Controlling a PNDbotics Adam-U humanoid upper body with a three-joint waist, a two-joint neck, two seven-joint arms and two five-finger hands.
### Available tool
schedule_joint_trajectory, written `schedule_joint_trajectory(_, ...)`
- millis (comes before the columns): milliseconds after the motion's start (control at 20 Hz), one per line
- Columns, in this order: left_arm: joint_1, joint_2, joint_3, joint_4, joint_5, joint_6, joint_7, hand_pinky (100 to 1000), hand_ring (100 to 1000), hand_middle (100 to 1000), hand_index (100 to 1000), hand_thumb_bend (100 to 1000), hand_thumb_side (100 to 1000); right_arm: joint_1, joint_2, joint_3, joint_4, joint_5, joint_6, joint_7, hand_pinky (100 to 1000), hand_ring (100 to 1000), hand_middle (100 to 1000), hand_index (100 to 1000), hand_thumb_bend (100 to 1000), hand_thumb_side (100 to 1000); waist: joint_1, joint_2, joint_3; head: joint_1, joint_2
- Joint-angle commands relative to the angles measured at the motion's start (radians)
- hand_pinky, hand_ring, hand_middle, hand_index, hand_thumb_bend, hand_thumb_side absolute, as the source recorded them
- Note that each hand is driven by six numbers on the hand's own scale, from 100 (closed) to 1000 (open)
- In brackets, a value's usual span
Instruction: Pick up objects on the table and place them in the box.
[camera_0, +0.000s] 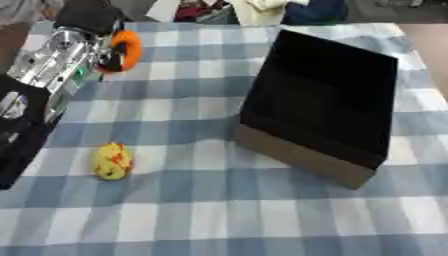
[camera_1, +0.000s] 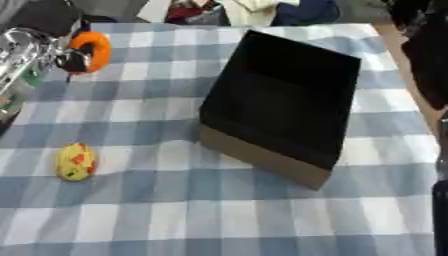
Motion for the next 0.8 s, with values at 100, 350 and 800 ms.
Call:
schedule_joint_trajectory(100,-0.036,0.036,-0.005,-0.071,0.027,-0.013,-0.016,227,465,434,634,100,116,0.002,0.007,-0.005,-0.037,-0.006,0.011,-0.004,1000,870,734,875,100,758,0.004,-0.041,0.004,-0.006,0.018)
schedule_joint_trajectory(350,-0.058,0.029,-0.027,-0.158,0.057,-0.042,-0.046,223,462,428,630,100,134,0.019,0.017,-0.003,-0.053,-0.007,0.021,-0.007,1000,870,734,875,100,752,0.009,-0.059,0.005,-0.005,0.035)
schedule_joint_trajectory(800,-0.123,-0.034,-0.078,-0.35,0.155,-0.081,-0.117,228,463,430,634,100,186,0.035,0.032,0.003,-0.074,-0.006,0.035,-0.005,1000,872,735,875,100,751,0.016,-0.073,0.001,-0.025,0.056)
